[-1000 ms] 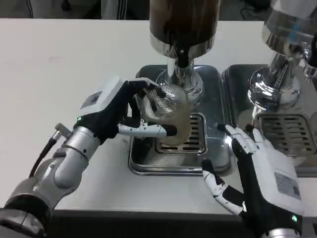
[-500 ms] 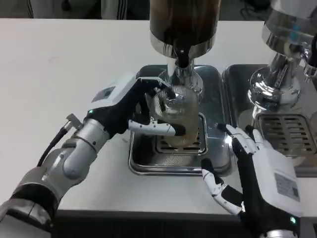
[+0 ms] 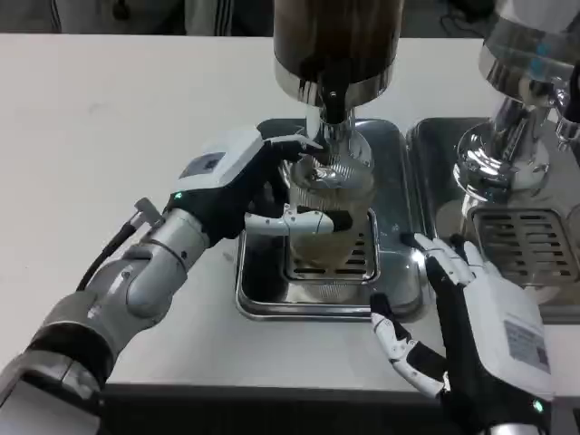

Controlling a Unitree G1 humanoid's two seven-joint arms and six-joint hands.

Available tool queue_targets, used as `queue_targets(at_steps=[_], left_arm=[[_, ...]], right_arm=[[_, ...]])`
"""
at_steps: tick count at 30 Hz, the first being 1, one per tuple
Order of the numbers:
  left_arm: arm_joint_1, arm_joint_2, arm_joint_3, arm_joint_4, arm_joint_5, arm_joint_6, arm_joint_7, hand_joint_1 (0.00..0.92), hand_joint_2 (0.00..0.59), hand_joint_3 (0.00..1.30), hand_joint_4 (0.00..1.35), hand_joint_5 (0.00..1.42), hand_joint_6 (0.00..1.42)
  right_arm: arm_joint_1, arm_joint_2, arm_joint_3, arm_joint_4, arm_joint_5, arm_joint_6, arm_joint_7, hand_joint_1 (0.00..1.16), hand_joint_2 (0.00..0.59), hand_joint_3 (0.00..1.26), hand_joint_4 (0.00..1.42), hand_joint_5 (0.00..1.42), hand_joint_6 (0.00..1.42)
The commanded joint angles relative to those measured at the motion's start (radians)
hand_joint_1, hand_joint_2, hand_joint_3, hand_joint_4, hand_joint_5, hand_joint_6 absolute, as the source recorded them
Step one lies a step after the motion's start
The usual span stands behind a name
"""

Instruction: Grasp the cup under the faucet to collect the drink, then remove the cup.

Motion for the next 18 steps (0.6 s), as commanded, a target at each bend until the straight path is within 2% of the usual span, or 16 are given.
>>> queue_targets(at_steps=[1,6,10,14,16,18], left_arm=[[-0.034,0.006,-0.024,-0.001,0.022,0.01,0.019,0.327,0.053,0.4,0.4,0.68,0.9],[-0.039,0.011,-0.048,0.002,0.04,0.024,0.03,0.315,0.051,0.38,0.37,0.61,0.83],[-0.037,0.017,-0.06,0.005,0.052,0.03,0.034,0.279,0.036,0.31,0.26,0.48,0.64],[-0.029,0.021,-0.053,0.001,0.045,0.019,0.038,0.206,0.011,0.19,0.12,0.34,0.49],[-0.02,0.026,-0.039,-0.005,0.029,0.005,0.04,0.132,0.0,0.12,0.03,0.27,0.42],[-0.012,0.035,-0.028,-0.013,0.021,-0.008,0.046,0.113,0.0,0.1,0.0,0.24,0.38]], right_arm=[[0.009,-0.003,-0.004,-0.011,0.011,-0.003,0.002,0.51,0.423,0.22,0.15,0.05,0.05],[0.011,-0.007,-0.005,-0.013,0.017,-0.006,0.004,0.51,0.423,0.23,0.15,0.06,0.06],[0.011,-0.01,-0.007,-0.017,0.018,-0.006,0.004,0.51,0.423,0.23,0.15,0.06,0.06],[0.009,-0.013,-0.007,-0.018,0.019,-0.005,0.007,0.51,0.423,0.24,0.16,0.06,0.06],[0.005,-0.014,-0.004,-0.015,0.021,-0.007,0.009,0.51,0.423,0.24,0.16,0.06,0.06],[0.003,-0.015,-0.003,-0.012,0.023,-0.009,0.012,0.51,0.423,0.24,0.16,0.06,0.06]])
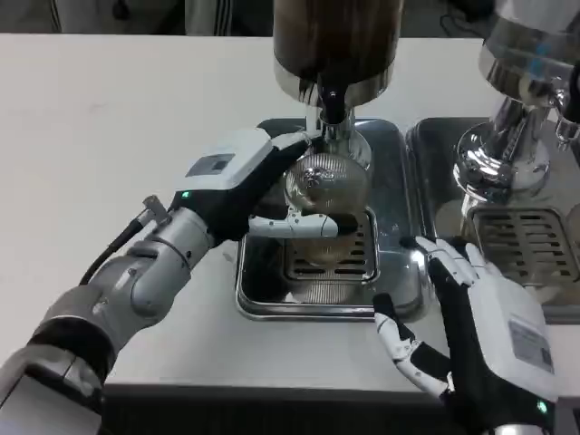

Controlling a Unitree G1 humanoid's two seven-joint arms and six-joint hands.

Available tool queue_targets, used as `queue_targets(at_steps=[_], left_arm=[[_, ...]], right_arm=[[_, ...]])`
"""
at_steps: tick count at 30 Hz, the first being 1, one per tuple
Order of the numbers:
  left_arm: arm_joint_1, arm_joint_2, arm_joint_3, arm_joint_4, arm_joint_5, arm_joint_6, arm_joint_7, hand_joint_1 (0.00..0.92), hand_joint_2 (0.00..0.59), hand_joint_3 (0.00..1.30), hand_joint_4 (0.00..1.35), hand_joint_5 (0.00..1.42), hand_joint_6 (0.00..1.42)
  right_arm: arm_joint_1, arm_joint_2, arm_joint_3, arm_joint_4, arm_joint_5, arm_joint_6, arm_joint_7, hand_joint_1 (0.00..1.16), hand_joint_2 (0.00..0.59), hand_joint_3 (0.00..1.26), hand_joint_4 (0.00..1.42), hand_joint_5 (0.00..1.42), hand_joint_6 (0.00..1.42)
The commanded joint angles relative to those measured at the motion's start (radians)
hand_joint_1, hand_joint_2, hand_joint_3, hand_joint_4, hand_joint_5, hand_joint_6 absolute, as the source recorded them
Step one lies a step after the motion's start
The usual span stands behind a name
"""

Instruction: Grasp the cup under the faucet to collect the drink, then remove the cup.

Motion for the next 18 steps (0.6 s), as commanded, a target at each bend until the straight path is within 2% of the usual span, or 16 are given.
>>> queue_targets(at_steps=[1,11,18], left_arm=[[0.004,0.032,0.02,-0.015,-0.021,-0.035,0.025,0.103,0.0,0.09,0.0,0.22,0.37],[0.066,0.094,0.069,-0.082,-0.072,-0.108,0.008,0.1,0.006,0.1,0.02,0.22,0.35],[0.242,0.219,0.152,-0.228,-0.153,-0.234,-0.022,0.107,0.021,0.18,0.15,0.32,0.41]], right_arm=[[-0.001,-0.006,0.003,-0.005,0.008,-0.011,0.009,0.51,0.423,0.24,0.16,0.06,0.06],[-0.022,-0.011,0.003,0.014,0.027,-0.022,0.018,0.51,0.423,0.24,0.16,0.07,0.06],[-0.03,-0.014,0.004,0.008,0.022,-0.024,0.012,0.51,0.423,0.24,0.16,0.07,0.06]])
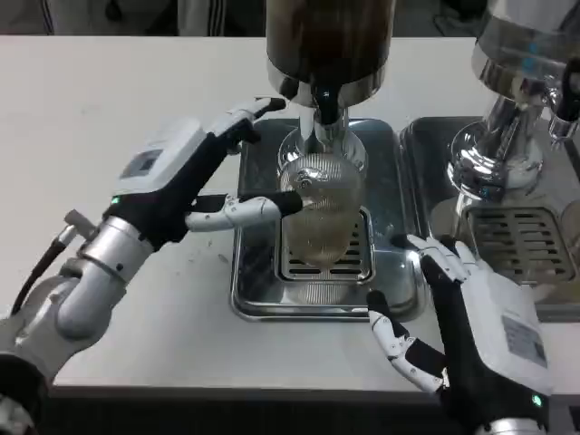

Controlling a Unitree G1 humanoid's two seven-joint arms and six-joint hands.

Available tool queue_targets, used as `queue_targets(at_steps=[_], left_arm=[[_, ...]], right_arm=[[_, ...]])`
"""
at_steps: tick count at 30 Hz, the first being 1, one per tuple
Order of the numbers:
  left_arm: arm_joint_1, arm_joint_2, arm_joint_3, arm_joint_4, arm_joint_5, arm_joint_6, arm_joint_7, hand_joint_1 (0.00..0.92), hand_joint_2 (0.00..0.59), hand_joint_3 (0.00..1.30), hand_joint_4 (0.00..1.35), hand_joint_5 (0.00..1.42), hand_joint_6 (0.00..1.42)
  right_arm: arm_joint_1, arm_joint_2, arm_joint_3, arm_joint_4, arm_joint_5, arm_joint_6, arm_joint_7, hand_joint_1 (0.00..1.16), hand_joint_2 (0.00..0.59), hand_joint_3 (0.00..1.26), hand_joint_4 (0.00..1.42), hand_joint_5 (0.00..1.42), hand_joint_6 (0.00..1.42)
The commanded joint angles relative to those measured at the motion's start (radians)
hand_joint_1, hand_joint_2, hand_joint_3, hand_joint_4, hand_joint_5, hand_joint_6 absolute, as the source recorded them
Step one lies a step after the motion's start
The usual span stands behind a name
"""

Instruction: Grasp the cup under the faucet to collect the drink, then remove the cup.

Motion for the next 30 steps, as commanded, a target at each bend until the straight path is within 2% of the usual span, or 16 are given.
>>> queue_targets(at_steps=[1,4,6,10,13,14,16,20,23,25,27,30], left_arm=[[0.098,0.077,0.049,-0.095,-0.042,-0.06,-0.022,0.109,0.025,0.19,0.19,0.34,0.42],[0.191,0.148,0.112,-0.223,-0.077,-0.119,-0.024,0.111,0.046,0.26,0.31,0.44,0.47],[0.243,0.181,0.164,-0.301,-0.13,-0.158,-0.039,0.092,0.06,0.3,0.35,0.48,0.5],[0.283,0.187,0.218,-0.384,-0.253,-0.183,-0.121,0.067,0.068,0.34,0.39,0.52,0.53],[0.281,0.189,0.216,-0.456,-0.484,-0.174,-0.293,0.043,0.069,0.38,0.41,0.49,0.46],[0.273,0.187,0.207,-0.492,-0.605,-0.142,-0.393,0.036,0.064,0.39,0.41,0.48,0.43],[0.257,0.178,0.203,-0.534,-0.761,-0.082,-0.545,0.021,0.066,0.4,0.42,0.48,0.42],[0.204,0.152,0.226,-0.563,-0.948,0.057,-0.793,0.006,0.068,0.44,0.45,0.51,0.43],[0.159,0.125,0.255,-0.574,-1.03,0.173,-0.939,0.0,0.06,0.42,0.41,0.45,0.39],[0.133,0.106,0.274,-0.585,-1.062,0.244,-1.014,0.0,0.03,0.36,0.35,0.38,0.35],[0.097,0.075,0.288,-0.59,-1.094,0.334,-1.092,0.0,0.036,0.31,0.26,0.27,0.29],[0.048,0.018,0.309,-0.586,-1.121,0.452,-1.176,0.0,0.056,0.22,0.16,0.2,0.19]], right_arm=[[-0.007,-0.004,0.0,-0.006,0.005,-0.015,-0.003,0.51,0.423,0.24,0.16,0.07,0.06],[-0.011,-0.012,-0.01,-0.004,0.013,-0.02,0.001,0.51,0.423,0.24,0.16,0.07,0.06],[-0.016,-0.016,-0.013,-0.002,0.014,-0.021,0.003,0.51,0.423,0.24,0.16,0.07,0.06],[-0.031,-0.022,-0.02,0.008,0.023,-0.024,0.006,0.51,0.423,0.24,0.16,0.07,0.06],[-0.042,-0.027,-0.021,0.015,0.028,-0.024,0.009,0.51,0.417,0.24,0.16,0.05,0.05],[-0.044,-0.028,-0.021,0.016,0.029,-0.024,0.008,0.51,0.416,0.24,0.16,0.05,0.05],[-0.046,-0.028,-0.021,0.017,0.031,-0.024,0.008,0.51,0.414,0.24,0.16,0.05,0.05],[-0.05,-0.029,-0.024,0.021,0.035,-0.023,0.009,0.5,0.417,0.24,0.16,0.05,0.05],[-0.051,-0.029,-0.022,0.016,0.033,-0.021,0.012,0.49,0.419,0.24,0.15,0.05,0.05],[-0.053,-0.027,-0.022,0.013,0.032,-0.019,0.014,0.49,0.419,0.24,0.15,0.05,0.05],[-0.058,-0.026,-0.024,0.016,0.035,-0.016,0.018,0.49,0.419,0.24,0.15,0.04,0.05],[-0.06,-0.022,-0.028,0.021,0.037,-0.015,0.016,0.48,0.419,0.24,0.15,0.03,0.05]])
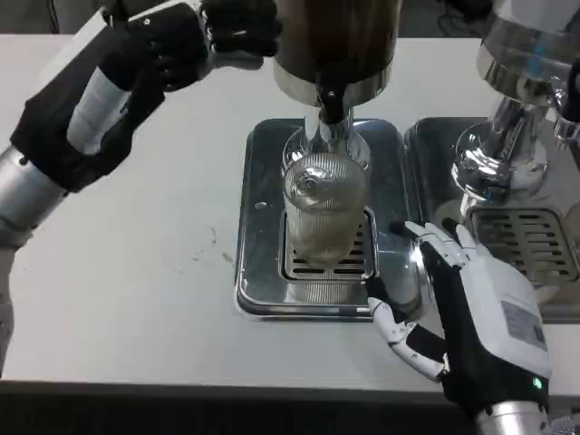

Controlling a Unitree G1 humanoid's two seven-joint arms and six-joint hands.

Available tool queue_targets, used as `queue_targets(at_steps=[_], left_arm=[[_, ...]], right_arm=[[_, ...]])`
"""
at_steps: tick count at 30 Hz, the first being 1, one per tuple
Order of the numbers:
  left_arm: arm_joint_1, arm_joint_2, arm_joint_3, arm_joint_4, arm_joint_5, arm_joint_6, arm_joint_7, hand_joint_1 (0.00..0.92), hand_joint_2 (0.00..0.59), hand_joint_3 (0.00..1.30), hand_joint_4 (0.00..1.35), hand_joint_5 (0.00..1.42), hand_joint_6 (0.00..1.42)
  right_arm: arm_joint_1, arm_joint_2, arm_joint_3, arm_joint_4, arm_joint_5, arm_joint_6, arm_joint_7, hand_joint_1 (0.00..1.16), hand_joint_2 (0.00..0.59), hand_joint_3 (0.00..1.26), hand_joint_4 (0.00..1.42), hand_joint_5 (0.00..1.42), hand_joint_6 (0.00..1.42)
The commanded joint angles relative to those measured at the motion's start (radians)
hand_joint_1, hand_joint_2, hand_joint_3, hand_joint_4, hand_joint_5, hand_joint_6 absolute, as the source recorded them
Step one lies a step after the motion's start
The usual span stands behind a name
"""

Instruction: Grasp the cup under the faucet to collect the drink, then remove the cup.

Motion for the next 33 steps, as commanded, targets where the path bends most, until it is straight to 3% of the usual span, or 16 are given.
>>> queue_targets(at_steps=[1,8,18,33], left_arm=[[-0.077,-0.064,0.033,-0.003,-0.024,0.131,-0.097,0.0,0.062,0.2,0.12,0.18,0.16],[-0.163,-0.131,0.064,0.077,0.031,0.215,-0.172,0.0,0.078,0.13,0.04,0.13,0.09],[-0.258,-0.179,0.083,0.289,0.175,0.149,-0.191,0.0,0.075,0.11,0.03,0.12,0.07],[-0.308,-0.206,0.083,0.454,0.3,0.054,-0.2,0.0,0.07,0.09,0.01,0.11,0.07]], right_arm=[[-0.005,0.004,-0.012,0.004,0.01,-0.004,-0.002,0.48,0.419,0.24,0.15,0.03,0.05],[-0.002,0.017,-0.013,0.014,0.012,-0.007,-0.019,0.48,0.419,0.24,0.15,0.03,0.04],[-0.001,0.027,-0.009,0.025,0.009,-0.007,-0.037,0.48,0.419,0.24,0.15,0.03,0.03],[0.004,0.028,-0.007,0.027,0.013,-0.01,-0.039,0.48,0.419,0.24,0.15,0.03,0.03]])
